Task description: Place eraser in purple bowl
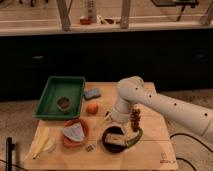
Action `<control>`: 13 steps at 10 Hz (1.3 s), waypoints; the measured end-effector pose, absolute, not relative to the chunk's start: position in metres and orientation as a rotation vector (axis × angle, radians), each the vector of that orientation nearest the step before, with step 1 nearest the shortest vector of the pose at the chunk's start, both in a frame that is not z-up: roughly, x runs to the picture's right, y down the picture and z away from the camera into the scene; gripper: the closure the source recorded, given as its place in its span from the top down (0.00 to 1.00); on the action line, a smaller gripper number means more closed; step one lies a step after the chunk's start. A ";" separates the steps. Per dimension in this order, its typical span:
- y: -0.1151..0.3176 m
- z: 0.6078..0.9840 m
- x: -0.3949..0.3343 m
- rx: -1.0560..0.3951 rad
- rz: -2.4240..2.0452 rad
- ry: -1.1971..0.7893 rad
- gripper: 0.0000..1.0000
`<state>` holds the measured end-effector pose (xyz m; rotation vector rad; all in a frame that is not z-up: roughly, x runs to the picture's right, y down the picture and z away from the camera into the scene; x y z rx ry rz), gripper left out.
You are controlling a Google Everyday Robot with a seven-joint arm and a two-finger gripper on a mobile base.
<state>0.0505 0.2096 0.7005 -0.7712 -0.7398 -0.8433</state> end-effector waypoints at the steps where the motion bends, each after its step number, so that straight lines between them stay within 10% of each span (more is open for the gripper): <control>1: 0.208 0.701 0.051 -0.772 -0.842 -0.740 0.80; 13: 0.202 0.702 0.059 -0.774 -0.828 -0.741 0.80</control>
